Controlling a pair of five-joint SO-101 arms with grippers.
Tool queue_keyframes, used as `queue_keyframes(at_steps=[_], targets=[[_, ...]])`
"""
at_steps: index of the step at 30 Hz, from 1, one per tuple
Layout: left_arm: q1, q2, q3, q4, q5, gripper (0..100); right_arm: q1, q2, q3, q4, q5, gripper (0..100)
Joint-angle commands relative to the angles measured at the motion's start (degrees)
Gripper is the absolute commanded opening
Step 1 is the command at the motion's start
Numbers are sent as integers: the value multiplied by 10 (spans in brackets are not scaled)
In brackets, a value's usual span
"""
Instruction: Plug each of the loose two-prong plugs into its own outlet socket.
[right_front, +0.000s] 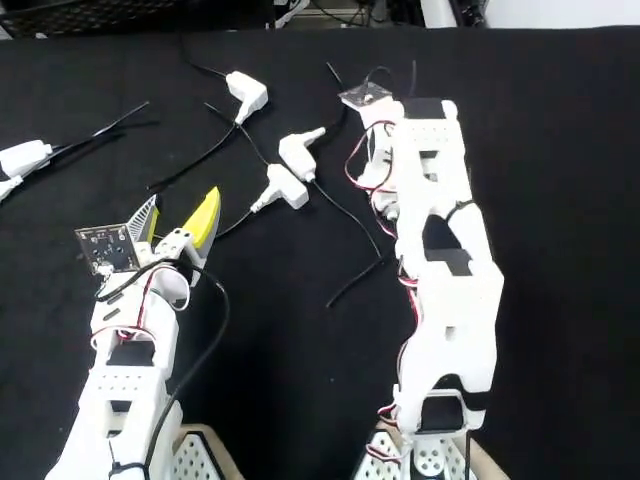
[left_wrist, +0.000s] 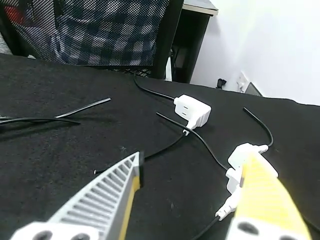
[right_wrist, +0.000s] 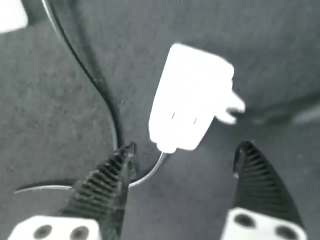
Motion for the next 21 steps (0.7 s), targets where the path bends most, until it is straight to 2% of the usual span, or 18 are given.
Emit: queue_keyframes(at_steps=[1,12,19,21], targets=[[-4,-11,11,-10,3,318,-2,15,-22,-18,3,300],[-4,-11,11,-10,3,318,11,149,-156,-13,-2,291],[-4,-11,11,-10,3,318,14,230,-277,45,-3,50],[-4,-11,11,-10,3,318,14,253,-313,55,-3,10]])
